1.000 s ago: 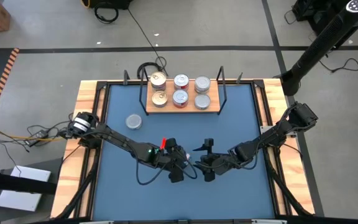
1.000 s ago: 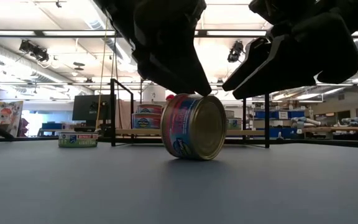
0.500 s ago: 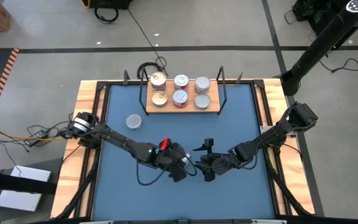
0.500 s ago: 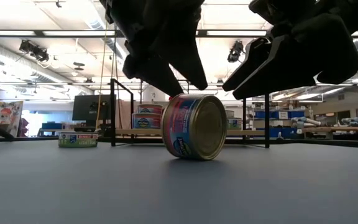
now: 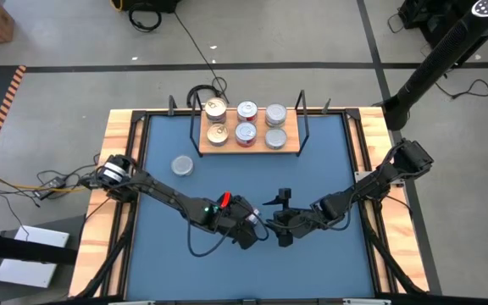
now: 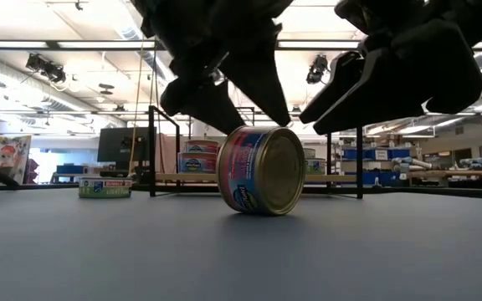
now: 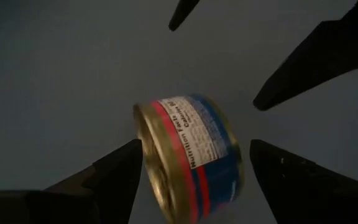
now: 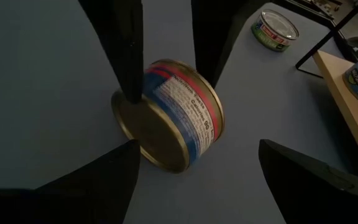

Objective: Stack canned seafood by type on shelf
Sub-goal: Stack the blue tuna can on the bottom blue tuna can on the shelf

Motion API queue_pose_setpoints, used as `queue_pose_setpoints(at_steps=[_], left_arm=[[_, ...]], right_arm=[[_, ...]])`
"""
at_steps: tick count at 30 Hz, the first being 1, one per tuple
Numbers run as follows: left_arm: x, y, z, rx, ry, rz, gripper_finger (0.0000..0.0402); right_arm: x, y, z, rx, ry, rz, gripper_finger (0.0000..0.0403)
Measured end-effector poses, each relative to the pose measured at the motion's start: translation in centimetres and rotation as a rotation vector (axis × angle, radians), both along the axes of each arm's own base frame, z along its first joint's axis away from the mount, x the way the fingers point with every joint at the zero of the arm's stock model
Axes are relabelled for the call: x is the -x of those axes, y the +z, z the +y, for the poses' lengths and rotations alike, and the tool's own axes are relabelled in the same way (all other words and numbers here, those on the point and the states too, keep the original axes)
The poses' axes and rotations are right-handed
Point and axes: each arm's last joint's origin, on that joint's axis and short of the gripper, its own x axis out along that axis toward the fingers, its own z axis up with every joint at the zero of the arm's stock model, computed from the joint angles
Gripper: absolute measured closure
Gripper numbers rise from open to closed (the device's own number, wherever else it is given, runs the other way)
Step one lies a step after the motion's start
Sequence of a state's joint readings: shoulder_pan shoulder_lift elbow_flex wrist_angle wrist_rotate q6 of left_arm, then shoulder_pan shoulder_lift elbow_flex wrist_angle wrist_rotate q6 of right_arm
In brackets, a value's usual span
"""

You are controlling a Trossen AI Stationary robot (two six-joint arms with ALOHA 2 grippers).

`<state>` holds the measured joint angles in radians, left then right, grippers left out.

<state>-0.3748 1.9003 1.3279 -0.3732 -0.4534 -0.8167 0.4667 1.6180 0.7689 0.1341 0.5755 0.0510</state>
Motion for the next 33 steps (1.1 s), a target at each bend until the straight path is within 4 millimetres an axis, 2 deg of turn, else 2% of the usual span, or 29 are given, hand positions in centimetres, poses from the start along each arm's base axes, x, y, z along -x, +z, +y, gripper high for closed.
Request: queue_pose_setpoints(at_steps=[7,17,27,33], left_arm=[[0.0,-0.1,0.04,-0.032,-0.011,0.008,0.0105],[0.58,-0.74,0.29,-0.067,-0.015,0.094,0.0149],[0.58,-0.74,0.32,-0.182,-0.153,0.138,0.0193],[0.59,-0.73,0.31,-0.229,-0.211,0.155,0.0196]], right_arm=[[0.02,-0.03,-0.01,0.0,0.0,0.003,0.0068],[0.02,-0.03,-0.01,0.0,0.0,0.003,0.0079],[0.05,-0.07,-0.03,0.004,0.001,0.008,0.0082],[0.05,-0.06,-0.02,0.005,0.002,0.009,0.0086]])
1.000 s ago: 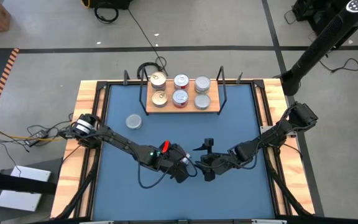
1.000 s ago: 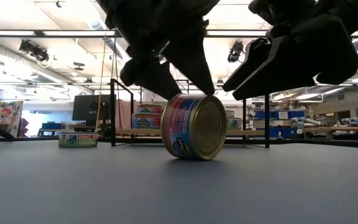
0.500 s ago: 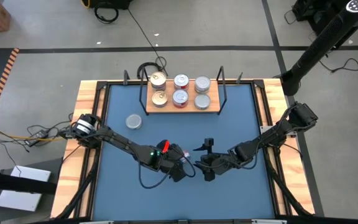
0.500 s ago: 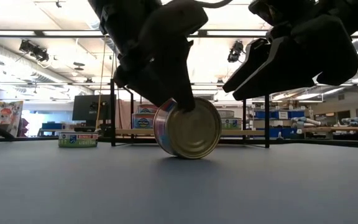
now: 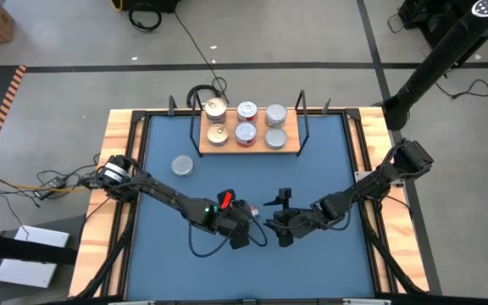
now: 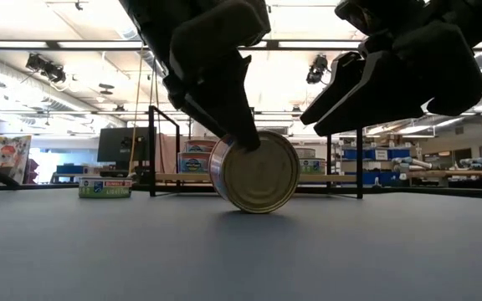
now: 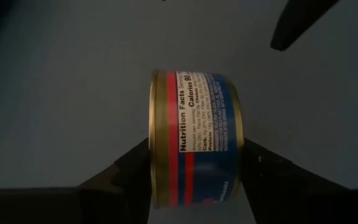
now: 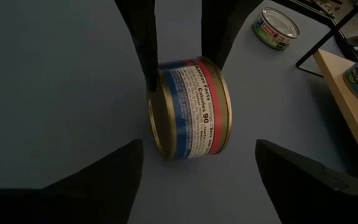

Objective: Stack canned seafood by type on shelf
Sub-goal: Stack the blue tuna can on the bottom blue tuna can on the shelf

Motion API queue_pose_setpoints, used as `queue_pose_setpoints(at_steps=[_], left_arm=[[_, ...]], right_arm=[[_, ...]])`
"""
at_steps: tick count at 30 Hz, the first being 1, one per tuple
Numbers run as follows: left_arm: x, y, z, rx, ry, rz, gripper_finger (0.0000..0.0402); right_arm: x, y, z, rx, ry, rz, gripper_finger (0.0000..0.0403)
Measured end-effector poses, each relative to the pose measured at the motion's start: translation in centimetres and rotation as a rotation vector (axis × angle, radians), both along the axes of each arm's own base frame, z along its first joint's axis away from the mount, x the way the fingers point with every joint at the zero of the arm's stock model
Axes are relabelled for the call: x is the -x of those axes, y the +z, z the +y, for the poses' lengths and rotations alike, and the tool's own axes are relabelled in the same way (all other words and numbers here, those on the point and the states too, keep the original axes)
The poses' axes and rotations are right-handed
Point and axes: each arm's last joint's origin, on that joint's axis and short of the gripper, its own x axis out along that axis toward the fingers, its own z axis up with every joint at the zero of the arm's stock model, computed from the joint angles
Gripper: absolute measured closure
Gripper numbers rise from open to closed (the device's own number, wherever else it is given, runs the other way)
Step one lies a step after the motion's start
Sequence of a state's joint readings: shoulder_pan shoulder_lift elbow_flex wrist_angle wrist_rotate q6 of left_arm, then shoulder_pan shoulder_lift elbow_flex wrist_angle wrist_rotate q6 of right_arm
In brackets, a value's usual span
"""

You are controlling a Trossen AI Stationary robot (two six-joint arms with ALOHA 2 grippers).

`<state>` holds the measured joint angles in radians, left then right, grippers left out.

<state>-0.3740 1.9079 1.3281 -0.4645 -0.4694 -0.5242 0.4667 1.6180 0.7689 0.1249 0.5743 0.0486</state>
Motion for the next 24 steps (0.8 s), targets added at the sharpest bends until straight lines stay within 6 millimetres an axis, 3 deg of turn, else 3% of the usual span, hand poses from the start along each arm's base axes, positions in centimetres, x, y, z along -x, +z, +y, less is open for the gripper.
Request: queue_pose_setpoints(at_steps=[6,13,16,20,24], left_arm=[[0.3,0.4,0.2,-0.106,-0.023,0.068,0.0197],[1.4,4.2,1.8,-0.498,0.073,0.232,0.0197],[1.6,4.9,3.3,-0.553,0.093,0.304,0.0197],[1.8,4.9,5.8,-0.595,0.113,0.422,0.0197],[2.0,4.7,8.2,-0.649,0.148,0.503,0.0197]], right_arm=[[0.0,0.0,0.0,0.007,0.004,0.004,0.0088],[0.1,-0.2,-0.1,0.039,0.018,0.029,0.0092],[0.1,-0.2,-0.2,0.05,0.016,0.029,0.0104],[-0.2,-0.2,-1.0,0.04,-0.025,0.023,0.0147],[-0.4,-0.4,-1.9,0.032,-0.098,-0.022,0.0241]])
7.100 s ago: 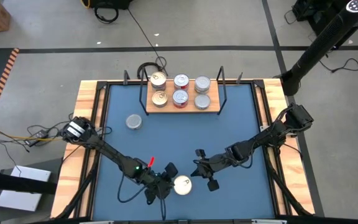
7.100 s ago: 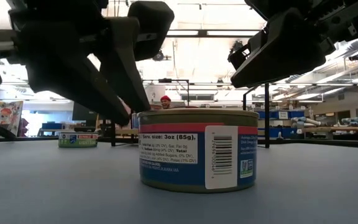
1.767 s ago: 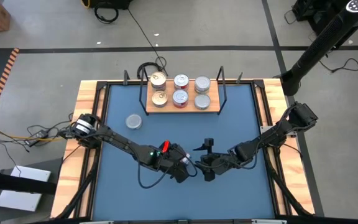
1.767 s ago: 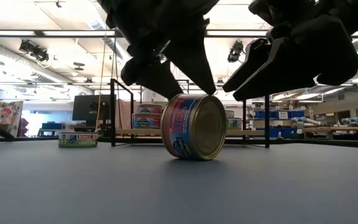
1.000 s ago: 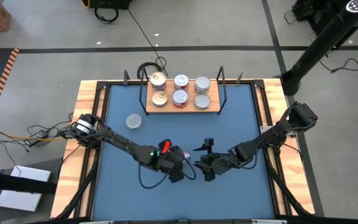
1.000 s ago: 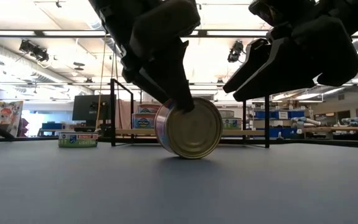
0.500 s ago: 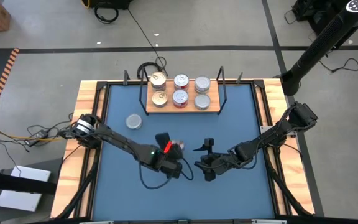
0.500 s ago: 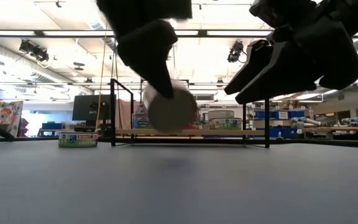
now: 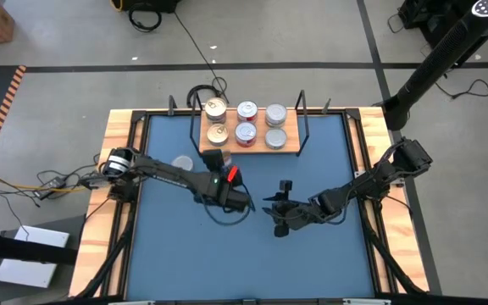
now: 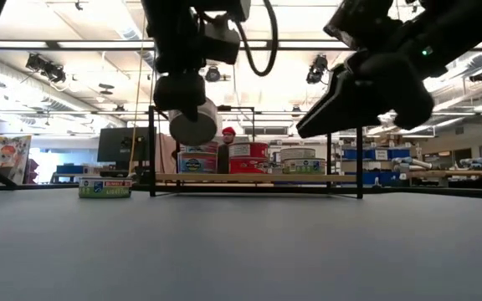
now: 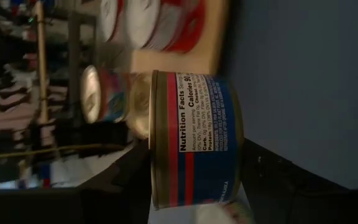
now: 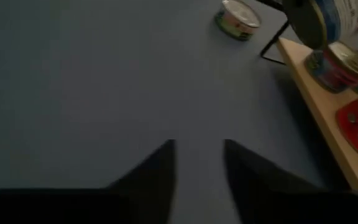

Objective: Stack canned seafood by type on shelf
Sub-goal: Stack the blue tuna can on the bottom blue tuna can on the shelf

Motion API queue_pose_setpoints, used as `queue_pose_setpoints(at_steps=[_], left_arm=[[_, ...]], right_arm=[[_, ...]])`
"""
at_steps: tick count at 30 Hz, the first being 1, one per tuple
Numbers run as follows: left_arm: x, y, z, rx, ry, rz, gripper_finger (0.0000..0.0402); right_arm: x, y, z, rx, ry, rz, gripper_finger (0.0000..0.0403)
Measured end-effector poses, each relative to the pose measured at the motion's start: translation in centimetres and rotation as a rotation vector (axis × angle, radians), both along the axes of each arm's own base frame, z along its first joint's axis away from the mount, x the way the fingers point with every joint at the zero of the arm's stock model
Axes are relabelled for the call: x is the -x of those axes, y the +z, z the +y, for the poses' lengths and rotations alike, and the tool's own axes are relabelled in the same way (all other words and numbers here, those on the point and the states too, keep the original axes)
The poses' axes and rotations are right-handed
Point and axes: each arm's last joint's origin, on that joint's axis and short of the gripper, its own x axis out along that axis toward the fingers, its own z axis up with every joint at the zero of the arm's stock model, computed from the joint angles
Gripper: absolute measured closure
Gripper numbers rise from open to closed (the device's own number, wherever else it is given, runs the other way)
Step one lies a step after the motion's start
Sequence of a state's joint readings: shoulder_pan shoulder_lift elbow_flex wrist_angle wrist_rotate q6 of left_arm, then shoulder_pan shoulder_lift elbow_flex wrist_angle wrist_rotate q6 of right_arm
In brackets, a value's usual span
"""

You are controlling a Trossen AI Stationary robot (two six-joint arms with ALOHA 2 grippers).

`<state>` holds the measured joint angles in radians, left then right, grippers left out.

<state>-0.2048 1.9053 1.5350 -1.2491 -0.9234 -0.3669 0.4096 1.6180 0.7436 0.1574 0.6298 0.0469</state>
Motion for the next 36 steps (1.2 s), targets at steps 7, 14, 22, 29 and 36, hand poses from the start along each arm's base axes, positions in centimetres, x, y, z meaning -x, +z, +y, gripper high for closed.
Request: queue_pose_setpoints(at_steps=[7,14,22,29,36], left_arm=[[-0.3,0.3,3.9,-0.046,0.046,0.066,0.0198],[-0.5,0.4,8.4,-0.076,0.119,0.101,0.0198],[-1.3,0.3,11.4,-0.031,0.102,0.092,0.0198],[-0.9,0.3,13.9,-0.021,0.145,0.116,0.0198],[-0.8,0.2,15.1,0.003,0.153,0.116,0.0198]], right_arm=[[0.0,-0.5,-1.2,-0.006,-0.054,-0.022,0.0385],[0.5,-1.2,-1.4,-0.015,-0.064,-0.014,0.0397],[0.6,-1.3,-1.4,-0.018,-0.069,-0.01,0.0398],[0.7,-1.3,-1.4,-0.016,-0.067,-0.009,0.0399],[0.7,-1.4,-1.5,-0.012,-0.067,-0.002,0.04]])
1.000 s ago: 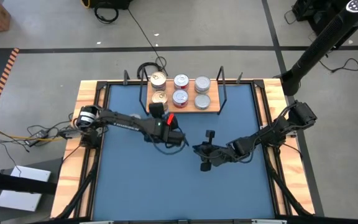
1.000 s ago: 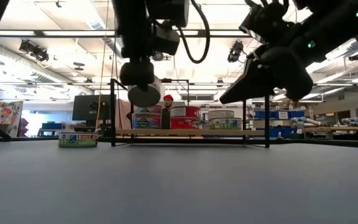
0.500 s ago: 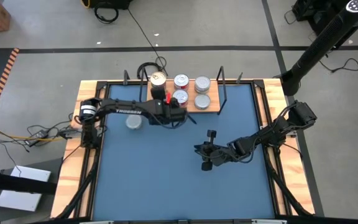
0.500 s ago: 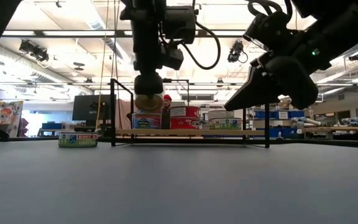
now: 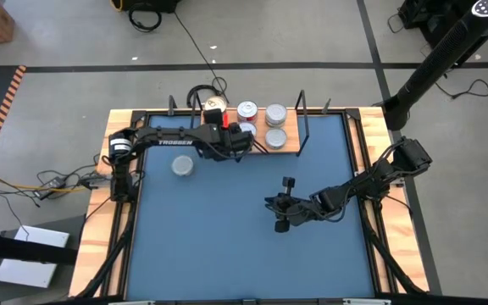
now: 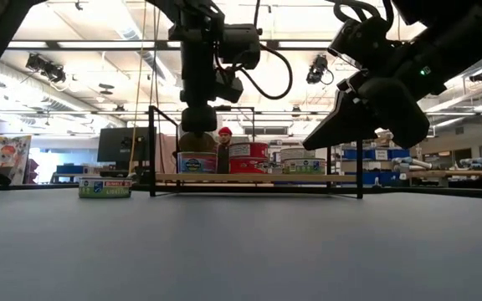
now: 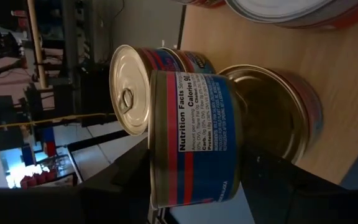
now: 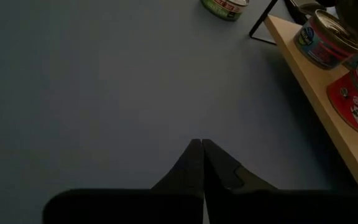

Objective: Stack canned seafood by type on shelf
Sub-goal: Stack the blue tuna can on the bottom blue tuna can on the shelf

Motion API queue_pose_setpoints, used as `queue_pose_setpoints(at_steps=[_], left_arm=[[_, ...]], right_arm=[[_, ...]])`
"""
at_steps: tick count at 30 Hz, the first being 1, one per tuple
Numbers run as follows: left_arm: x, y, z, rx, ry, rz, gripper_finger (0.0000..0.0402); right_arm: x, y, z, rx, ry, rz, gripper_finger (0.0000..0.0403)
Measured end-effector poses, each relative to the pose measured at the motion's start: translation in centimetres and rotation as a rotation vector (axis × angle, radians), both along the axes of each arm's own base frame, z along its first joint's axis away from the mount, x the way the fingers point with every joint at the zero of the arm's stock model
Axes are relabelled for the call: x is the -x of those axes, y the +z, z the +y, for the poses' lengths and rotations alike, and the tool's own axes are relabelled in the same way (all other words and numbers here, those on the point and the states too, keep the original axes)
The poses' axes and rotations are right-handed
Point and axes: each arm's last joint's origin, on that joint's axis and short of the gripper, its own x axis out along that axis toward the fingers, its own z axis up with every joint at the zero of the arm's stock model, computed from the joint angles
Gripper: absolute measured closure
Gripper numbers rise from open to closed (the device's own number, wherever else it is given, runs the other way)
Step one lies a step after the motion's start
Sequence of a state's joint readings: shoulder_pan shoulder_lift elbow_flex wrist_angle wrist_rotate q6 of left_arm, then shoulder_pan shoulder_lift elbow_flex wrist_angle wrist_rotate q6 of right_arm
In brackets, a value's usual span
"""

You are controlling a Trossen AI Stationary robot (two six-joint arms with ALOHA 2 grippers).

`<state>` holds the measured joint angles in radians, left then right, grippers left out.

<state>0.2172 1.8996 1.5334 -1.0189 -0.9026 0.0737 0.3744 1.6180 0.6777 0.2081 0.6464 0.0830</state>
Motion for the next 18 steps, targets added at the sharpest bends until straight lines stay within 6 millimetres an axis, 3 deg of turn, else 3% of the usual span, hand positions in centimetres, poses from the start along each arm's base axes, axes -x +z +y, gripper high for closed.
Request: queue_pose_setpoints(at_steps=[6,18], left_arm=[[-0.16,-0.07,0.05,0.021,-0.02,0.0,0.0197],[-0.29,-0.17,-0.87,0.054,-0.047,0.006,0.0132]], right_arm=[[0.02,-0.01,0.04,0.0,0.001,0.001,0.04],[0.02,-0.01,0.05,0.0,0.002,0.001,0.04]])
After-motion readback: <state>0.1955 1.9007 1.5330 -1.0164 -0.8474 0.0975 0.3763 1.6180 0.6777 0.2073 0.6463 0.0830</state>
